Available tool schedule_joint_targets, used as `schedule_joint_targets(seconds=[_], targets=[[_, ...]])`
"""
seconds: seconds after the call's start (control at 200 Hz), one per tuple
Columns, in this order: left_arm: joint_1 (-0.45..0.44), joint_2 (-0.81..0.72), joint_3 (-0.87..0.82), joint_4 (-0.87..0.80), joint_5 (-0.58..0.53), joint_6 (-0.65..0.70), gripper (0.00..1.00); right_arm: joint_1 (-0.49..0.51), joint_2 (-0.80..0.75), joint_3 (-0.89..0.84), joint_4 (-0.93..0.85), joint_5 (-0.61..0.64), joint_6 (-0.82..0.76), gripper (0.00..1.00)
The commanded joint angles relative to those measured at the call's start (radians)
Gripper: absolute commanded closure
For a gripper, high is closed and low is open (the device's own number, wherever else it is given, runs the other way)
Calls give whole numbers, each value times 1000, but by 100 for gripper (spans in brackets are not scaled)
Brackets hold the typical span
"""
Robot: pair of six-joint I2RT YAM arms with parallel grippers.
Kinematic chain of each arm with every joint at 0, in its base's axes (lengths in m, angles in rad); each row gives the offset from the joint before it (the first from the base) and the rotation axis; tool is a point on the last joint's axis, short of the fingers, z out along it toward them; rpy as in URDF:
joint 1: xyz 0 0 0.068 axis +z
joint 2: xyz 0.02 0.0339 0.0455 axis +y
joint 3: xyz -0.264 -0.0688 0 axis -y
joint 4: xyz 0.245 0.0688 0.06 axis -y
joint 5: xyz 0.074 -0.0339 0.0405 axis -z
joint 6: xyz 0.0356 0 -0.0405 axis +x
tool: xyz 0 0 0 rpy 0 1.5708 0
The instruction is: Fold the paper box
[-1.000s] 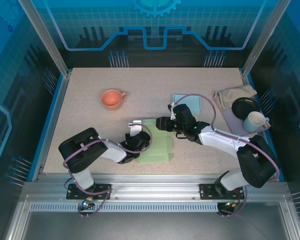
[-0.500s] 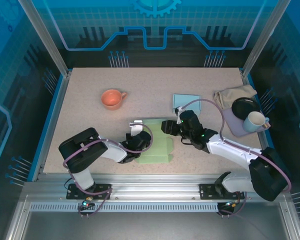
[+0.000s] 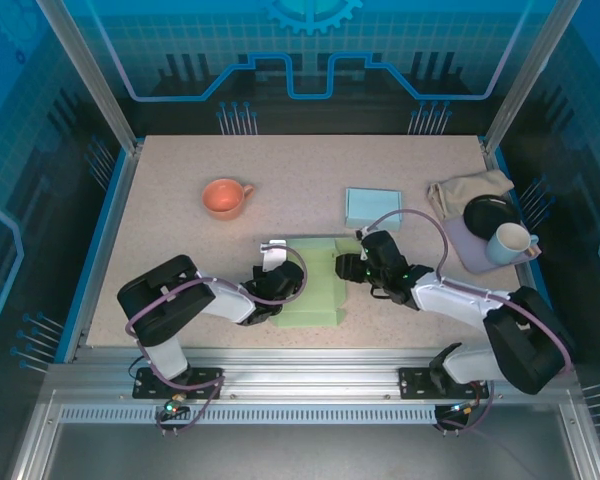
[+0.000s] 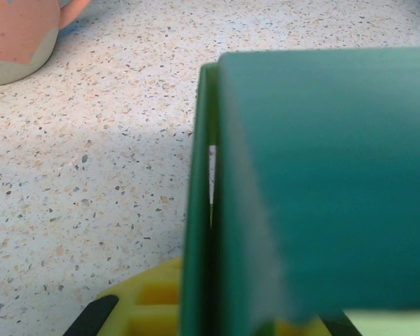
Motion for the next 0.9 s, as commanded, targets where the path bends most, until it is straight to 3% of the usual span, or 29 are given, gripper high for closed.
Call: schedule_joint_targets(seconds=[0.0,0.4,0.895], targets=[[-8,-12,5,-53,15,-19,100,-26,38,-12,72,3,-13,44],[-9,-18,-2,-48,16,-20,100,-32,191,-8,277,-110,-21,49],[-10,-22,2,-59,15,-24,100,106,135,29,247,-103,-6,51]])
